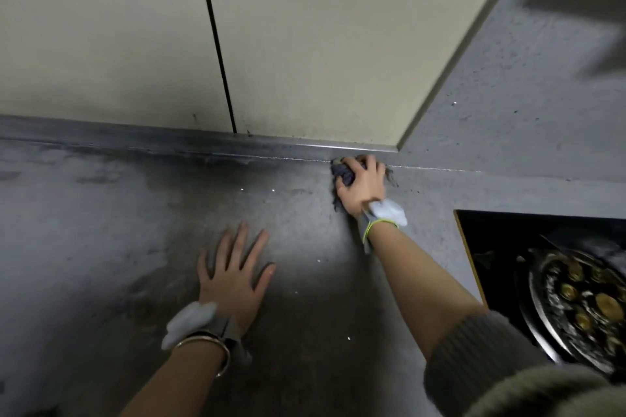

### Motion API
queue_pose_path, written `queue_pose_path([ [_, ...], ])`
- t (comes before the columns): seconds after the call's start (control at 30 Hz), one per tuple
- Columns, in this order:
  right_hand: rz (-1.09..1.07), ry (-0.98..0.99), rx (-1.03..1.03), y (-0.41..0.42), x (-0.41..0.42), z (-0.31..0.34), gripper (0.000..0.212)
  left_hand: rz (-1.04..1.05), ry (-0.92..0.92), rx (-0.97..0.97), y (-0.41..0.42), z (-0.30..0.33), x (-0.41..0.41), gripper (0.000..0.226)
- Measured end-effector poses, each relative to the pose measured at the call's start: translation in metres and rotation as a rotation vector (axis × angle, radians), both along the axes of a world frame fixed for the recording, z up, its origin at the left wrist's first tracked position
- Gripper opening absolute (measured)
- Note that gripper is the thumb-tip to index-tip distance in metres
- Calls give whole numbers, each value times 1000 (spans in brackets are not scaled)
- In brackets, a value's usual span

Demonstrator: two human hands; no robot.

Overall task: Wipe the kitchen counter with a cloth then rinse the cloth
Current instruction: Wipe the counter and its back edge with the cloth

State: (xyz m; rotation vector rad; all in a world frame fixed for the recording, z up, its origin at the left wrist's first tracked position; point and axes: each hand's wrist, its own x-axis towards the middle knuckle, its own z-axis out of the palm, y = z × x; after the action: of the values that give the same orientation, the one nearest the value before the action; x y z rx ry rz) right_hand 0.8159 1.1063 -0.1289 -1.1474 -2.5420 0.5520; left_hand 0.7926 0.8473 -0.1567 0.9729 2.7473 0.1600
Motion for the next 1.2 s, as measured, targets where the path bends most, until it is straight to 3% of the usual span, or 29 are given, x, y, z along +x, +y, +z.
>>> queue_pose_path([
  [0.37,39,-59,-29,-4,4,1,41,-5,8,-2,0,3,-2,66],
  [0.67,173,-162,-57,-59,85,8,46,-35,25,-68,2,9,-2,58],
  [0.77,196,-159,-84,-86,123,7,49,9,87,-2,-6,12,11,59],
  [0.9,208,-154,-85,-123,168,6,49,1,90,40,-47,15,41,56],
  [1.0,192,-128,-91,-147,196,3,50,-64,96,140,-84,19,65,68],
  [1.2,143,-96,-88,-220,265,6,48,-163,237,269,-186,28,121,76],
])
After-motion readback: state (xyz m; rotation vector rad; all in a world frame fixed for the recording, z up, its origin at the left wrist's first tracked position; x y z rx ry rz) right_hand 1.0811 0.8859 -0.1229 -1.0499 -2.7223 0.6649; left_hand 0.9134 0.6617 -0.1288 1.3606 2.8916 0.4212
